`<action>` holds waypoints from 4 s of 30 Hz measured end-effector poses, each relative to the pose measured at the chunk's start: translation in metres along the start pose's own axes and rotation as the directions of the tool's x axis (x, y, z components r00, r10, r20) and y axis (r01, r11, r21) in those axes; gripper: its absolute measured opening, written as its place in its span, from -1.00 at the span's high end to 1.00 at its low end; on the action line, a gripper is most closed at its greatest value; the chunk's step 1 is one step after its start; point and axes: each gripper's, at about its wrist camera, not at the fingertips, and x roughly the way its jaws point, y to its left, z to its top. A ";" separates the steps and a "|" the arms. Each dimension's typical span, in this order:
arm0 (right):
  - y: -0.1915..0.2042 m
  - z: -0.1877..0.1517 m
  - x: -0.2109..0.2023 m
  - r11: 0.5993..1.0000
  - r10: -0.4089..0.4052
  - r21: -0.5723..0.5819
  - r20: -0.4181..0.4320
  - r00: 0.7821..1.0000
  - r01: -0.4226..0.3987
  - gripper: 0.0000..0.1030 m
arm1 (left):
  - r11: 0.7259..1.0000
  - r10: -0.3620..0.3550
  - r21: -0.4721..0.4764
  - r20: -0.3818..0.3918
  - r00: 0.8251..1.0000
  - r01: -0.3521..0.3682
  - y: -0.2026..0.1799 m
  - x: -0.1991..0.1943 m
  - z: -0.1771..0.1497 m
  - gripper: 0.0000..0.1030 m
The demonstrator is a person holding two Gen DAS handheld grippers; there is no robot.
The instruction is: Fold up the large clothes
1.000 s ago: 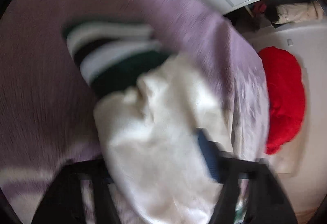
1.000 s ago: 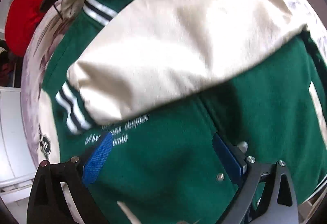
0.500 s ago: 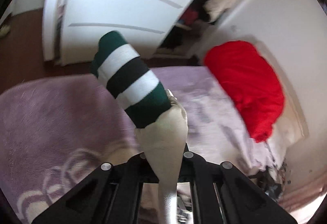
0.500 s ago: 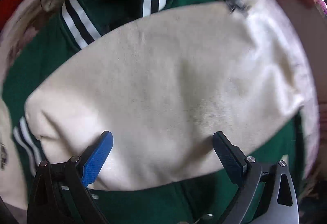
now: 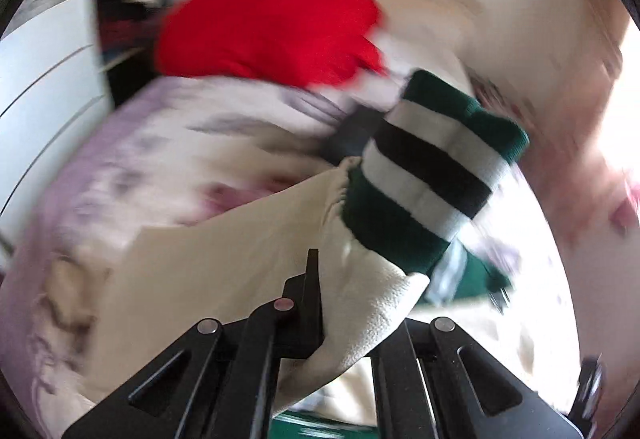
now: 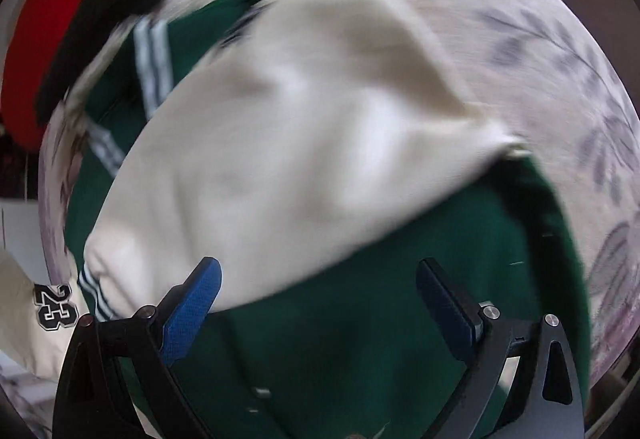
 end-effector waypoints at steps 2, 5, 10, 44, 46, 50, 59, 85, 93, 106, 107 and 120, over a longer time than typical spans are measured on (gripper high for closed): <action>-0.035 0.008 -0.004 0.999 -0.002 0.048 0.019 1.000 0.002 -0.93 | 0.998 -0.037 0.051 -0.054 0.998 0.040 -0.050 0.017 -0.019 0.97; -0.074 0.013 -0.005 0.994 0.014 0.111 0.018 1.000 -0.016 -0.93 | 0.990 -0.076 0.104 -0.138 0.988 0.090 -0.118 0.046 -0.047 0.97; -0.124 0.020 -0.016 0.989 0.025 0.148 0.017 1.000 -0.027 -0.93 | 0.977 -0.087 0.171 -0.214 0.973 0.125 -0.203 0.073 -0.077 0.98; 0.003 0.119 0.008 0.952 0.154 -0.232 -0.196 0.968 -0.199 0.95 | 0.889 0.436 0.016 -0.330 0.837 -0.457 0.048 0.003 -0.120 -0.81; -0.011 0.129 -0.008 0.966 0.128 -0.212 -0.112 0.985 -0.150 0.95 | 0.880 0.449 0.011 -0.345 0.824 -0.474 0.065 0.016 -0.117 -0.81; -0.030 0.145 0.018 0.974 0.047 -0.206 -0.226 0.973 -0.095 0.88 | 0.872 0.432 -0.042 -0.403 0.807 -0.488 0.090 0.041 -0.116 -0.81; -0.059 0.118 -0.050 0.966 0.171 -0.157 -0.209 0.963 -0.205 -0.22 | 0.925 0.342 -0.007 -0.412 0.844 -0.379 0.065 0.013 -0.103 -0.81; 0.202 0.190 0.117 0.918 -0.158 -0.390 -0.211 0.965 0.065 0.67 | 0.967 0.253 0.148 -0.529 0.810 -0.206 -0.037 0.283 0.034 0.79; 0.201 0.216 0.080 0.962 -0.095 -0.266 -0.104 0.990 0.064 0.75 | 0.976 0.205 0.041 -0.502 0.840 -0.213 -0.008 0.289 0.062 0.81; 0.192 0.246 0.075 0.954 -0.013 -0.296 -0.183 0.983 -0.043 -0.24 | 0.986 0.148 0.012 -0.542 0.827 -0.168 -0.010 0.272 0.043 0.54; 0.184 0.242 0.059 0.949 0.018 -0.305 -0.187 0.982 -0.075 -0.32 | 0.990 0.122 0.006 -0.536 0.835 -0.141 -0.011 0.258 0.039 0.25; -0.127 0.077 -0.063 0.989 -0.034 -0.146 -0.336 0.941 -0.016 -0.34 | 0.991 0.137 0.075 -0.561 0.817 -0.114 -0.061 0.076 -0.104 -0.81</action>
